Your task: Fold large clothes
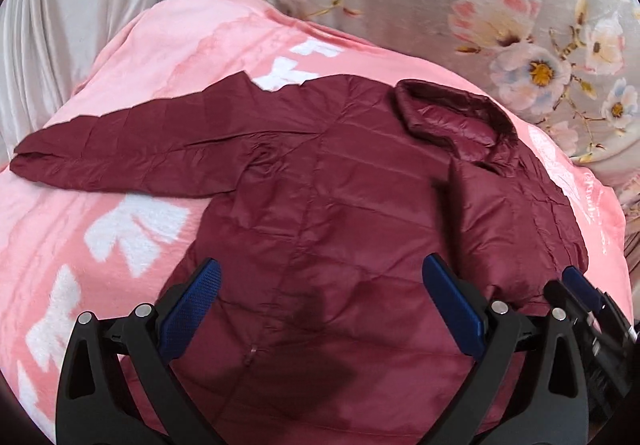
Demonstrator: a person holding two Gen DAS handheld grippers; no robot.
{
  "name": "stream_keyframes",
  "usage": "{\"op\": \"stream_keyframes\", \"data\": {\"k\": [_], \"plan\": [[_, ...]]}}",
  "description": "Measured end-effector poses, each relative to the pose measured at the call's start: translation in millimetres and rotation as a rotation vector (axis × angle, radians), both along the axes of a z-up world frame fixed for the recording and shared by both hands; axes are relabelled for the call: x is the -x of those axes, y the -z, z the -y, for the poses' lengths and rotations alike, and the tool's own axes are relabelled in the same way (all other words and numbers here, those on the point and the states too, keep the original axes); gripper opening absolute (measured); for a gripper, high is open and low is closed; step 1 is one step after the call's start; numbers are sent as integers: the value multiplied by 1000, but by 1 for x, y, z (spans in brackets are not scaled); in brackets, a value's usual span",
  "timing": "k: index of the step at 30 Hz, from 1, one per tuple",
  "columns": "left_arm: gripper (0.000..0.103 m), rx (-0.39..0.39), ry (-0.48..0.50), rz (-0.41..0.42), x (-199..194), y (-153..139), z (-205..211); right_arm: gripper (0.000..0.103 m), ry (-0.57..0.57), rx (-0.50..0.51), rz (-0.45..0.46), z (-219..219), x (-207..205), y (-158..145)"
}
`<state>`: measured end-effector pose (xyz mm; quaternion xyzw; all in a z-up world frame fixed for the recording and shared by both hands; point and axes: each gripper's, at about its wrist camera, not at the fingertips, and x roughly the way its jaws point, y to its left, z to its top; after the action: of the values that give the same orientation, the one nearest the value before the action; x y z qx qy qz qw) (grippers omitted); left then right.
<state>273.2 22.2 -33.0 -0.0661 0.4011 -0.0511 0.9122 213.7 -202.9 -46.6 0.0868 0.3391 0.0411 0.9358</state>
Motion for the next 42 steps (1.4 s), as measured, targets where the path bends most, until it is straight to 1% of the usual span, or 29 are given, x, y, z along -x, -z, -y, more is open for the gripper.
{"op": "stream_keyframes", "data": {"k": [2, 4, 6, 8, 10, 12, 14, 15, 16, 17, 18, 19, 20, 24, 25, 26, 28, 30, 31, 32, 33, 34, 35, 36, 38, 39, 40, 41, 42], "plan": [[98, -36, -10, 26, 7, -3, 6, 61, 44, -7, -5, 10, -5, -2], [98, -104, -34, 53, 13, -5, 8, 61, 126, 53, -22, 16, -11, -1], [98, -151, -53, 71, 18, -6, 3, 60, 204, 148, -53, 19, -19, 7], [98, -187, -76, 84, 22, -8, -7, 58, 246, 199, -89, 22, -26, 17], [98, -209, -101, 93, 26, -9, -19, 53, 242, 202, -142, 21, -37, 31], [98, -217, -130, 90, 27, -7, -33, 53, 157, 137, -179, 9, -50, 40], [98, -209, -150, 80, 27, -5, -42, 53, -38, -34, -170, -17, -60, 38], [98, -202, -158, 73, 26, -4, -46, 53, -170, -149, -151, -36, -62, 33], [98, -187, -165, 63, 25, -3, -52, 53, -247, -203, -132, -47, -61, 27], [98, -176, -164, 57, 25, -2, -54, 52, -311, -225, -101, -63, -58, 19], [98, -161, -159, 48, 25, -2, -57, 49, -323, -203, -78, -72, -54, 13], [98, -151, -153, 44, 25, -2, -57, 49, -308, -152, -45, -81, -48, 5], [98, -133, -143, 40, 24, -2, -58, 49, -285, -127, -30, -82, -44, 2], [98, -38, -64, -2, 15, 0, -47, 49, -77, -44, -40, -42, -32, 0], [98, 5, -25, -33, 8, 3, -40, 50, -8, -34, -51, -20, -25, 3], [98, 32, -1, -66, 1, 8, -34, 50, 31, -28, -61, -7, -23, 4], [98, 84, 24, -164, -16, 24, -21, 50, 136, -1, -77, 26, -18, 7], [98, 159, 27, -262, -30, 43, -15, 50, 223, 19, -84, 55, -8, 7], [97, 181, 16, -285, -33, 48, -13, 51, 269, 15, -87, 73, -4, 7], [97, 191, -2, -283, -33, 50, -12, 51, 302, 6, -90, 89, -3, 6], [89, 185, -17, -265, -33, 48, -11, 51, 337, 0, -93, 101, 0, 7], [78, 180, -19, -248, -32, 44, -10, 52, 380, -9, -97, 118, 3, 9], [72, 184, -12, -238, -32, 42, -9, 52, 422, -12, -100, 132, 4, 11], [53, 186, -8, -234, -34, 40, -7, 52, 440, -20, -103, 139, 4, 13], [30, 176, 2, -237, -40, 36, -4, 52, 489, -55, -119, 157, 3, 22], [16, 163, 1, -232, -42, 35, -3, 52, 503, -75, -125, 164, 0, 25], [6, 139, -1, -214, -44, 31, -1, 51, 520, -92, -138, 171, -3, 30], [6, 113, -7, -194, -46, 27, 1, 51, 529, -95, -143, 174, -4, 33], [4, 94, -8, -172, -48, 22, 2, 39, 532, -92, -145, 175, -7, 35]]}}
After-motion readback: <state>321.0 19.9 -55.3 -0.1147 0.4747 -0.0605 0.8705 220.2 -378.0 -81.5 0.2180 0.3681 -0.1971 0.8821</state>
